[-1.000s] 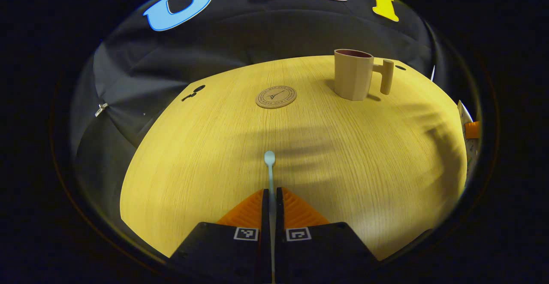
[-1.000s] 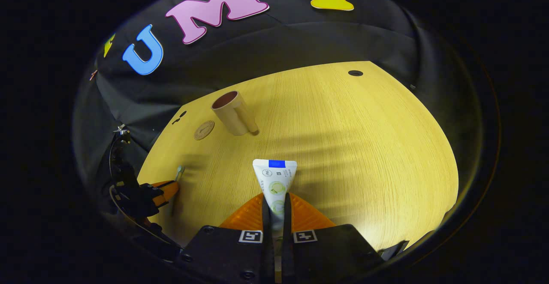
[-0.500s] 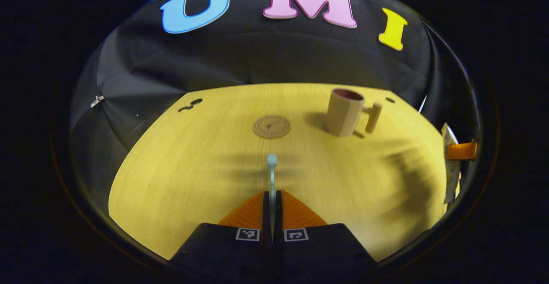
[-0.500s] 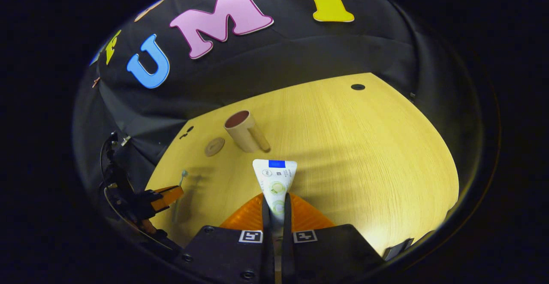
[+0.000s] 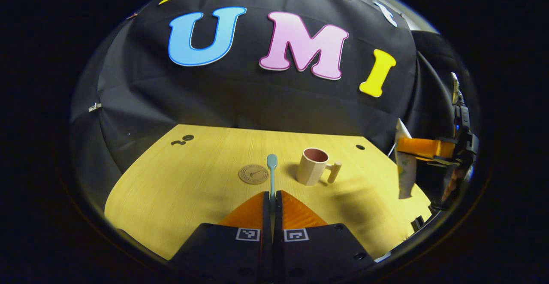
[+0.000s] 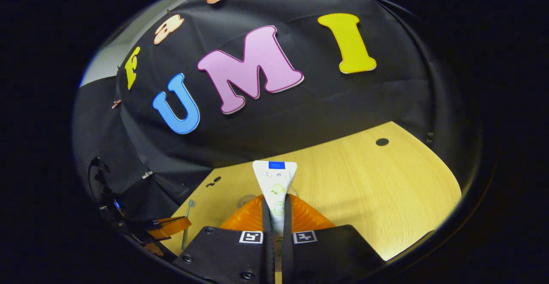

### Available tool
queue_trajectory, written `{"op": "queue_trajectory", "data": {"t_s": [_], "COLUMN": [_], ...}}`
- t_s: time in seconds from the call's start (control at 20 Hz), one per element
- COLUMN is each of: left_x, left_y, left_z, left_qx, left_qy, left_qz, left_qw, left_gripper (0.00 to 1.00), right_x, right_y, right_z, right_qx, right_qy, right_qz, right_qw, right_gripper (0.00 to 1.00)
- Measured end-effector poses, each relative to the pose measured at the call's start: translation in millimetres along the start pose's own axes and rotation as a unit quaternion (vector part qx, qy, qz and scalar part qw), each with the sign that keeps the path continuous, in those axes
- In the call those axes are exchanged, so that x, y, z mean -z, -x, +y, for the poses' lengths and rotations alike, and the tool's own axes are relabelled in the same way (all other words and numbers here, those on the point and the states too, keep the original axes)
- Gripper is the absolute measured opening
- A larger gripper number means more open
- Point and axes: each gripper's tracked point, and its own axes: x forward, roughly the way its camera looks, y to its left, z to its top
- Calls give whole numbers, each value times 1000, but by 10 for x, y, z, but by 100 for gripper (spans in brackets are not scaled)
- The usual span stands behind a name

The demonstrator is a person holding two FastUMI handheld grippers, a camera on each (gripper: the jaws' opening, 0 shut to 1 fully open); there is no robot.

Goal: Put the toothbrush and toothpaste on the desktop into the cup, then pick up the cup and place it on the coaster on the desktop.

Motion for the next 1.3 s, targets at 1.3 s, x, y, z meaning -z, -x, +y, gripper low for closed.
{"op": "queue_trajectory", "data": {"t_s": [1.3], "left_x": [515], "left_y": [408], "left_z": [1], "left_qx": [-7], "left_qy": [43], "left_qz": [12], "left_qw": [999], "left_gripper": [6], "right_x": [571], "right_y": [-2188], "right_z": [21], "right_qx": [-16], "right_qy": [78], "right_qz": [-59], "right_qw": [995], "right_gripper": [11]}}
